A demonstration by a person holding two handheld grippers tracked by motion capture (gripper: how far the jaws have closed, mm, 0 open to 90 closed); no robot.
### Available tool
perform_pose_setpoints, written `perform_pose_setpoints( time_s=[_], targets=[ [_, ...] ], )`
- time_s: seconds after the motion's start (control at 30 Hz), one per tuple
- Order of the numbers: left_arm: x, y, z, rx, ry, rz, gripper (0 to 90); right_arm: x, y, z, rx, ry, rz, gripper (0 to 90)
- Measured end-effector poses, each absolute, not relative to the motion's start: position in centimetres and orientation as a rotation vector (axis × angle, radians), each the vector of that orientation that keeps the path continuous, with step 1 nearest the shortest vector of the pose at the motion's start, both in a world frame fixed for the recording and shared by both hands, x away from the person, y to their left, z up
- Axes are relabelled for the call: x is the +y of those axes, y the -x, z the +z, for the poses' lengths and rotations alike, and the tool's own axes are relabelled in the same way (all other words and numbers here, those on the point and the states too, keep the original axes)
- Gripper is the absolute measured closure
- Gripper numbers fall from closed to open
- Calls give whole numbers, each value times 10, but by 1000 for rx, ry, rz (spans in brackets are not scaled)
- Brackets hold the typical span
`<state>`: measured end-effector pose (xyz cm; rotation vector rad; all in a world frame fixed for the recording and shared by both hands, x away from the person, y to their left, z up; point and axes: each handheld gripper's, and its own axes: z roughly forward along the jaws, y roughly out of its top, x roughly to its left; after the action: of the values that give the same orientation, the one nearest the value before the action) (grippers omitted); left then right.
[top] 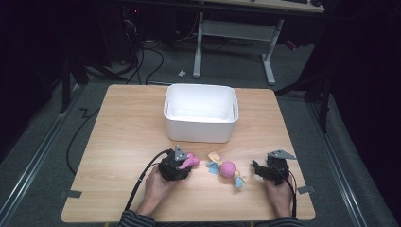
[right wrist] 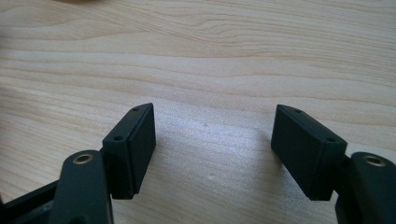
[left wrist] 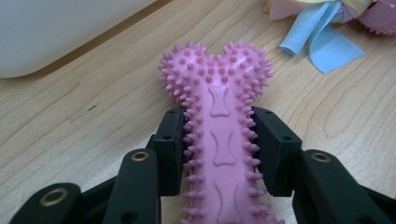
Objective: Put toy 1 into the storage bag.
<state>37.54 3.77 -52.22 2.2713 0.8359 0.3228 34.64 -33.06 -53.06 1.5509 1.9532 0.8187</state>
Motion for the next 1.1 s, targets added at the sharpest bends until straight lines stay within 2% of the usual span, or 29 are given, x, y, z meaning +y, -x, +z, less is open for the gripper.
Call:
perform_pose_setpoints(
  time_s=[0.63,1.1],
  targets=[
    [37,-371,-520,807,-2287,363,594,-331,-346,-531,1954,-1552,818,310],
    [49,-369,-507,810,-2264,312,595,-331,-346,-531,1954,-1553,819,309]
  ],
)
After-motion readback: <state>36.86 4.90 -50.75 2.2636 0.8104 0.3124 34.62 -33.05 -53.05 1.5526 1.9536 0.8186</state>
